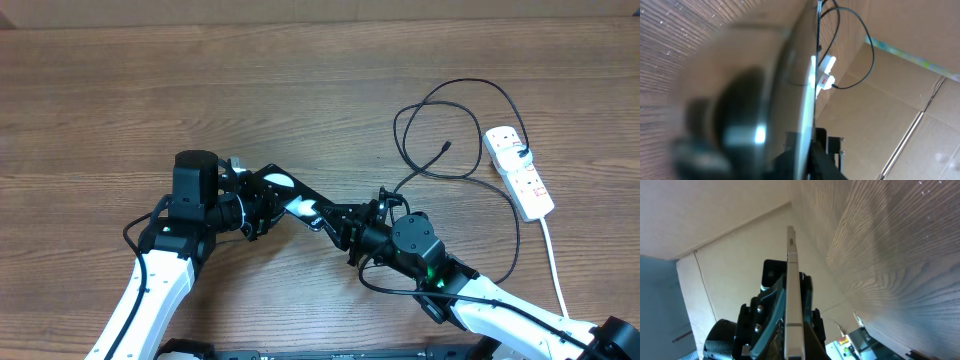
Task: Plug charger to phone and switch on socket
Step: 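Hand the phone from the right gripper back to the left gripper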
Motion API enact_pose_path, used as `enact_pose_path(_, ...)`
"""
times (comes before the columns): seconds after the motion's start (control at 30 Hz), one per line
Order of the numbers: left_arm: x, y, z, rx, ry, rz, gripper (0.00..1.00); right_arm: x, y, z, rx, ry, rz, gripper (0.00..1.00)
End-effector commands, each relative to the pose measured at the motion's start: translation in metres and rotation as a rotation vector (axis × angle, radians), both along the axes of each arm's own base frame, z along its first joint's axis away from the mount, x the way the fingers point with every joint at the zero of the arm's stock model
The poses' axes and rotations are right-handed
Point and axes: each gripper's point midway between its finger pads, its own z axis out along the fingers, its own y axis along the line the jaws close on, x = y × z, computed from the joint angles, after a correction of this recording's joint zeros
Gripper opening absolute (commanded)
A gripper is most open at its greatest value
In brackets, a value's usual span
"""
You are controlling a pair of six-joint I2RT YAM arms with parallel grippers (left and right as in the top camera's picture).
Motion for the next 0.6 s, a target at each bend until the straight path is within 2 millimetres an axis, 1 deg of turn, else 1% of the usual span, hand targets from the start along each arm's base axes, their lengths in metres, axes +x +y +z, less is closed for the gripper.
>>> enact_pose_path(0.0, 0.005, 0.005, -0.006, 0.040, -0.003, 0.034, 0.09, -0.009, 0.009, 0.010, 0.039, 0.009, 0.045, 0.04)
enact_pose_path(0.07, 0.007, 0.006, -0.007, 0.048, -0.004, 0.042, 0.05, -0.010, 0.010, 0.010, 0.040, 0.010, 0.051, 0.04)
enact_pose_path(0.17, 0.008, 0.008, -0.009, 0.061, -0.006, 0.055, 0.04, -0.013, 0.011, 0.010, 0.042, 0.012, 0.070, 0.04)
enact_pose_path(0.2, 0.009, 0.009, -0.009, 0.068, -0.008, 0.062, 0.04, -0.014, 0.012, 0.010, 0.043, 0.014, 0.075, 0.05)
enact_pose_path(0.27, 0.011, 0.012, -0.011, 0.081, -0.011, 0.075, 0.04, -0.015, 0.012, 0.010, 0.043, 0.014, 0.082, 0.10)
enact_pose_path(0.4, 0.015, 0.016, -0.014, 0.124, -0.041, 0.082, 0.04, -0.015, 0.012, 0.010, 0.040, 0.010, 0.083, 0.27)
enact_pose_path(0.47, 0.017, 0.019, -0.015, 0.156, -0.069, 0.079, 0.04, -0.014, 0.012, 0.008, 0.023, -0.003, 0.085, 0.38)
enact_pose_path(0.57, 0.021, 0.025, -0.018, 0.205, -0.108, 0.077, 0.04, -0.010, 0.007, 0.000, -0.067, -0.091, 0.074, 0.55)
